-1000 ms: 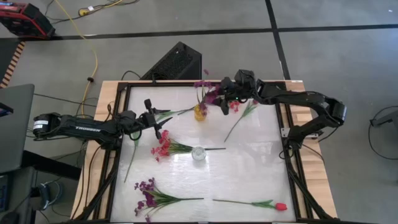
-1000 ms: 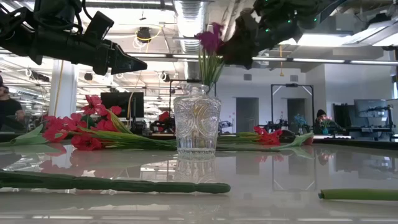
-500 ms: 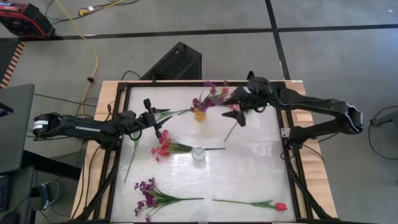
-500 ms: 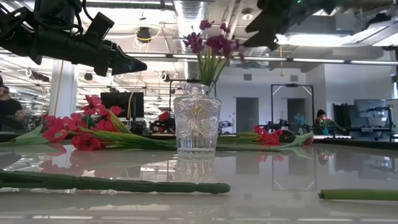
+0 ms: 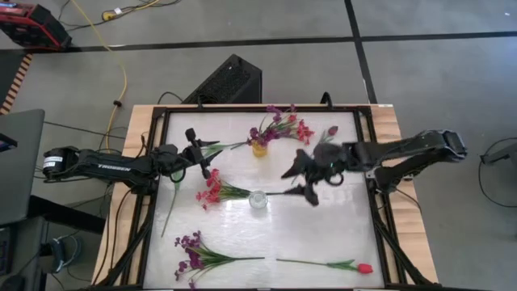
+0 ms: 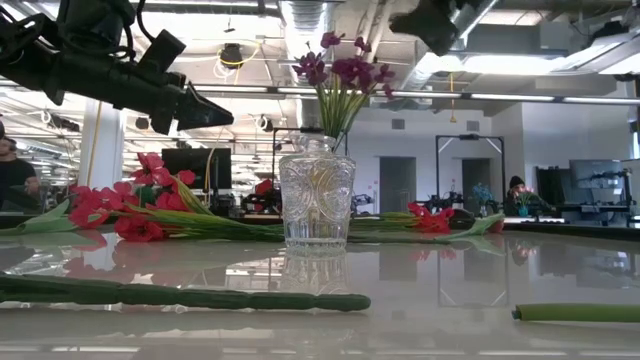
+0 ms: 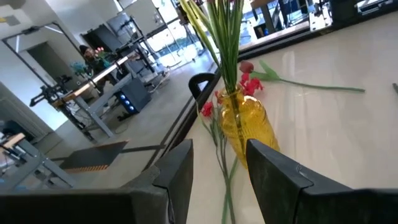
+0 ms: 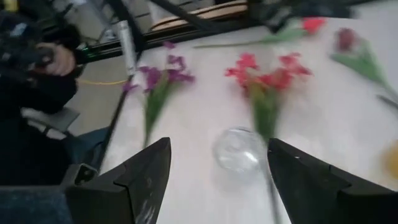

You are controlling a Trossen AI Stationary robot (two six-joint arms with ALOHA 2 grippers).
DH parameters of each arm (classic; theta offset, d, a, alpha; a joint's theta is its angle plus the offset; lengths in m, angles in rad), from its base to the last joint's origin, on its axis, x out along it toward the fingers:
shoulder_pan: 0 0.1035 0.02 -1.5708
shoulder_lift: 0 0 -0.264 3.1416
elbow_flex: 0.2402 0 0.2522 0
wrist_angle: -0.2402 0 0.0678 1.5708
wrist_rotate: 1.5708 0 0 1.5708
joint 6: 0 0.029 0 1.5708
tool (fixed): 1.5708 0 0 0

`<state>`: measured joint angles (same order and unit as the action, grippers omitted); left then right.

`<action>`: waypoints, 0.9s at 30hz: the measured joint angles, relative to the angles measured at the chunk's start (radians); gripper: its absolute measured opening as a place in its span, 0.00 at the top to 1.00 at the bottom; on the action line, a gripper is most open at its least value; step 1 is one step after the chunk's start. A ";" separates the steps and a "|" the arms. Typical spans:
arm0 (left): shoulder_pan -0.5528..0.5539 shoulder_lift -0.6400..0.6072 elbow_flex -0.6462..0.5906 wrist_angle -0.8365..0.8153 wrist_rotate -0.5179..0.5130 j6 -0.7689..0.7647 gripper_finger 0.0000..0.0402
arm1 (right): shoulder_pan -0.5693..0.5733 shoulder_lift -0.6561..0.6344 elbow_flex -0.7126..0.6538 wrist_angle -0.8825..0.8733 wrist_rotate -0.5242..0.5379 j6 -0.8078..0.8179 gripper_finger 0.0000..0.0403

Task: Sort flowers into vase by color
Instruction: Put the purple flowers into the top center yellow crystal vase

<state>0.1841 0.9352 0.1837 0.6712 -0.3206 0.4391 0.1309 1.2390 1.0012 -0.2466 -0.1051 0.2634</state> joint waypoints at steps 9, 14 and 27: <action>-0.015 0.000 0.000 0.040 0.160 -0.120 0.65 | 0.159 0.191 0.054 0.178 0.127 0.054 0.28; -0.067 -0.010 0.000 0.043 0.231 -0.174 0.65 | 0.225 0.339 0.186 0.172 0.139 0.080 0.28; -0.219 -0.211 0.000 -0.309 0.176 -0.323 0.65 | 0.277 0.726 0.634 0.026 0.138 0.080 0.28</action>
<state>-0.0351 0.7245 0.1833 0.3625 -0.1444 0.1161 0.4080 1.9649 1.6355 -0.2208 0.0327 0.3438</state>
